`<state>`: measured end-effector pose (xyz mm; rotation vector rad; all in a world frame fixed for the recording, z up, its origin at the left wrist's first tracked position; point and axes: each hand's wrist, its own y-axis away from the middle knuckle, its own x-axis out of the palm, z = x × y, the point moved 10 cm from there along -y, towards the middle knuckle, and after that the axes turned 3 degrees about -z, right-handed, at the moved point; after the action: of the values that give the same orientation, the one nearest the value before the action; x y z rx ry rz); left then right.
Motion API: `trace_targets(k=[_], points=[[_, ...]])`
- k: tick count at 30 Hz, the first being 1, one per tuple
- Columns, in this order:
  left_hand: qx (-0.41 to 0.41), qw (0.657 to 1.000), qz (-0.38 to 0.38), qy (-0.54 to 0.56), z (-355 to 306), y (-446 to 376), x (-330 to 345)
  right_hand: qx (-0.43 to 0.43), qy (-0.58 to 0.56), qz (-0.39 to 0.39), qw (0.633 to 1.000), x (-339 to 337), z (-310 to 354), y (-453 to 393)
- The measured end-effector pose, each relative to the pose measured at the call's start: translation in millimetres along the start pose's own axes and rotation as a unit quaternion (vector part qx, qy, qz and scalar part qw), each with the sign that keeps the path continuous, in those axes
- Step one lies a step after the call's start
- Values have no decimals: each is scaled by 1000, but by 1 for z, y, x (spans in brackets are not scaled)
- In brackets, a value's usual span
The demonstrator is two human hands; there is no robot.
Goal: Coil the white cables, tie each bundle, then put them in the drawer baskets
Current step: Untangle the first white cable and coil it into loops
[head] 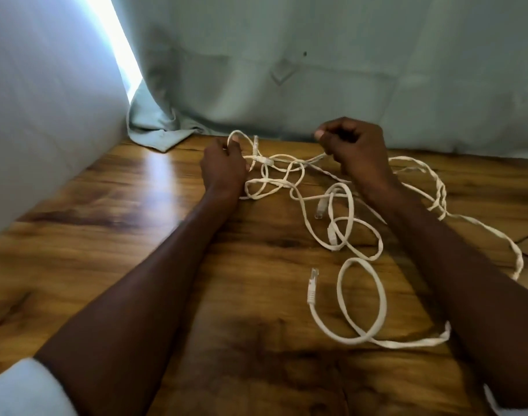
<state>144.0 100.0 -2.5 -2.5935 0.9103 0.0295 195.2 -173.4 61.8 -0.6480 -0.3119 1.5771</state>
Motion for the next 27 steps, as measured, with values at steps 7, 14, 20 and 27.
trace_targets(k=[7, 14, 20, 27], points=[[35, 987, 17, 155, -32, 4, -11, 118, -90, 387, 910, 17, 22, 50], [130, 981, -1, 146, -70, 16, -31, 71, 215, 520, 824, 32, 21, 93], [322, 946, -14, 32, -136, 43, -49, -32, 257, 367, 894, 46, -9, 61], [363, 930, 6, 51, -162, 71, -44, -171, 238, 68, 954, 11, 28, 35]])
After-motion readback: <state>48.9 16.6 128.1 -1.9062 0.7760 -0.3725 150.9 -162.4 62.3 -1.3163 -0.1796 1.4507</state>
